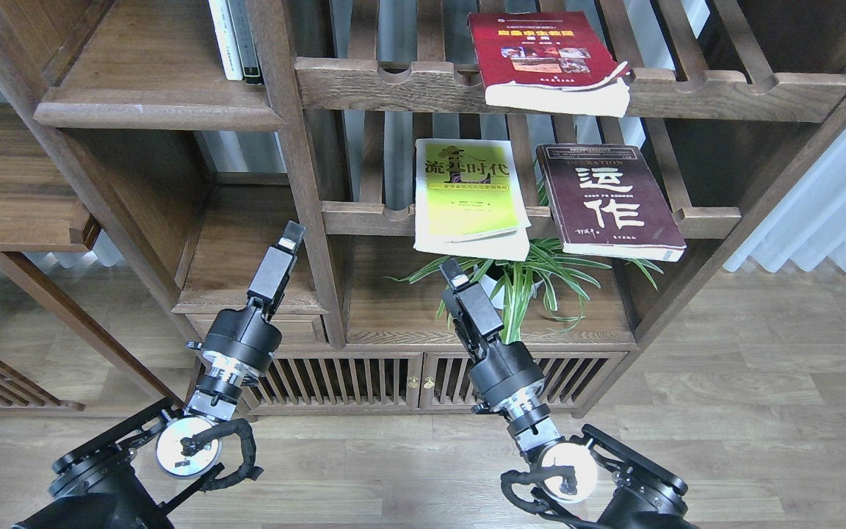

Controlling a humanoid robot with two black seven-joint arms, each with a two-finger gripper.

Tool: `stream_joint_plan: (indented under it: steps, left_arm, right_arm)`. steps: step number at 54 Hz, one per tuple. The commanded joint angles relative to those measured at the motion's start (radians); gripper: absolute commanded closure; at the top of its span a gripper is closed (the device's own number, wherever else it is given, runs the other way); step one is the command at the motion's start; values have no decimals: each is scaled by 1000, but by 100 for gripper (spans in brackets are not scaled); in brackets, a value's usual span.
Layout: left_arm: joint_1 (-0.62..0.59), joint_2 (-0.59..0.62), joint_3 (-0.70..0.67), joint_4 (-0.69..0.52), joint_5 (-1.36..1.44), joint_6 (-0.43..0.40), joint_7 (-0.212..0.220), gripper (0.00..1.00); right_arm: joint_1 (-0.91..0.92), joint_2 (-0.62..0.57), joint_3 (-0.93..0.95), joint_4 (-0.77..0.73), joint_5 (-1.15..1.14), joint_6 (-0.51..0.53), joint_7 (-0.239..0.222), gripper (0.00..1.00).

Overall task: Organize books on shelf
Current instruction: 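Raise the right gripper toward the pale yellow-green book on the middle shelf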

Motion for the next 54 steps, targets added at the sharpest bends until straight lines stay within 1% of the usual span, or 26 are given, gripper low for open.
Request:
stream_joint_plan:
  steps: [1,8,30,32,45,54]
  left_arm:
    - [1,1,0,2,0,0,0,0]
    - [2,1,0,5,0,0,0,0]
    - [27,-4,10,8,3,0,0,0]
    - [28,-4,10,8,3,0,0,0]
    - [39,-2,10,8,15,0,0,0]
    - [42,-5,10,8,22,0,0,0]
  right_arm:
    - [33,0,0,-9,41,-53,0,1]
    - [62,0,2,-29,72,-90,0,1]
    - [108,0,3,-81,85,-104,0,1]
    - [122,0,3,-86,94,-127,0,1]
    - [143,0,3,-94,114,-197,0,1]
    - [172,0,9,-129,124,-199,0,1]
